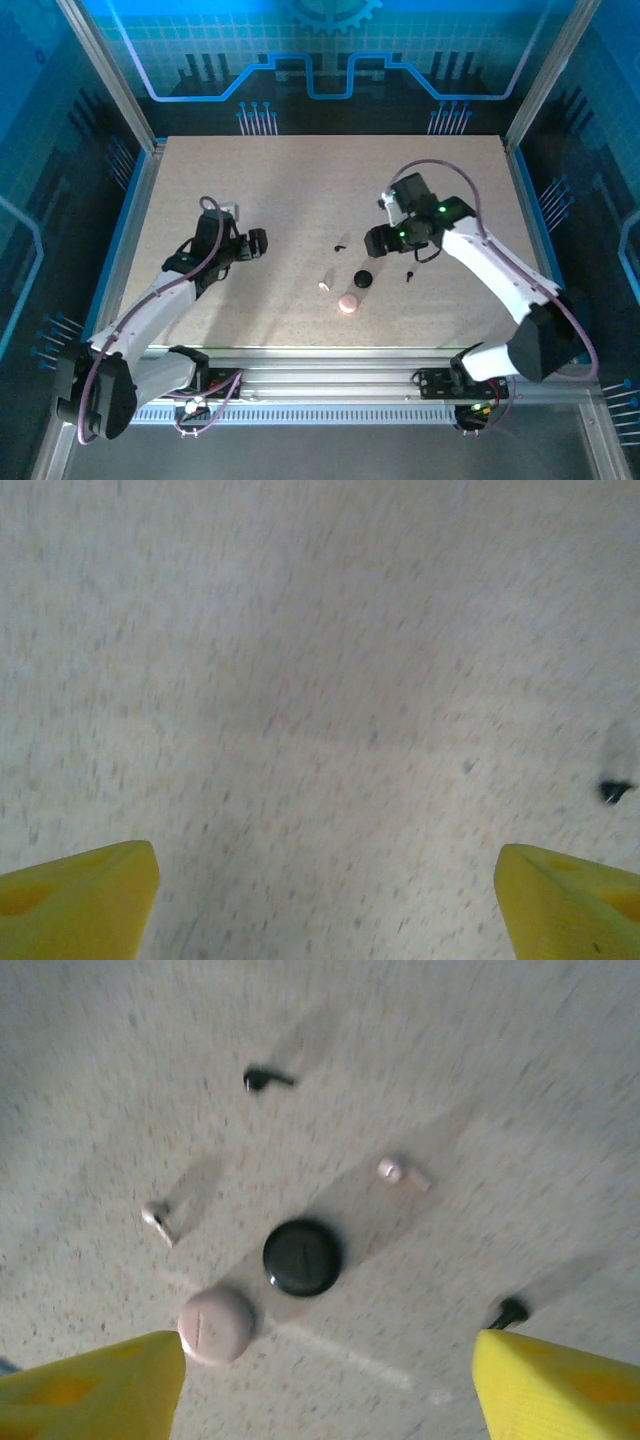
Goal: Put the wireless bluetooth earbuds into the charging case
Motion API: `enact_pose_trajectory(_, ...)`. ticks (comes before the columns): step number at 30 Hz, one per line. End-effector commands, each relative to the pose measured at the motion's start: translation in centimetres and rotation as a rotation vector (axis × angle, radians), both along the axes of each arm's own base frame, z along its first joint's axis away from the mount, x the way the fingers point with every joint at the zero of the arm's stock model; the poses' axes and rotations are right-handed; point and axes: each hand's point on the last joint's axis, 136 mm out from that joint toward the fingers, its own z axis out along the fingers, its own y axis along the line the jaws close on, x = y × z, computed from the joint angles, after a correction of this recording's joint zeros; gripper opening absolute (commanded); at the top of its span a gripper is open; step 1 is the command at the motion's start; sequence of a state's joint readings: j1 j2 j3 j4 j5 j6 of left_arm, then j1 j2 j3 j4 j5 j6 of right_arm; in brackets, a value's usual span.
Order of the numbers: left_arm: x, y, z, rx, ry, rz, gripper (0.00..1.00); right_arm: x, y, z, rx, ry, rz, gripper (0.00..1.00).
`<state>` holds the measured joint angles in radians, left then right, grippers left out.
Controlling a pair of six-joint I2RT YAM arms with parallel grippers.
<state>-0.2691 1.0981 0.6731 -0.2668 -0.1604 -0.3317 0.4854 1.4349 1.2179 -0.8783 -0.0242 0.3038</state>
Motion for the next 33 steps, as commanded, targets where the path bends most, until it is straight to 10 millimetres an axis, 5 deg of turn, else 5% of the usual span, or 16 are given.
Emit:
enact_pose_trajectory(1,-2.0,0.3,-1.8,-0.012,0.096,0.037,0.88,-2.6,1.4,-2.1,-0.043,0.151,0.017,0.74)
enact_pose_trajectory(10,-2.1,0.1,-2.4,-0.016,0.105,0.021,0.89,-2.7,2.8,-6.8,-0.177,0.264,0.095,0.68)
enact_pose_trajectory(33,-2.4,0.0,-3.0,-0.029,0.111,0.024,0.89,-1.8,4.1,-12.6,-0.241,0.38,0.057,0.7)
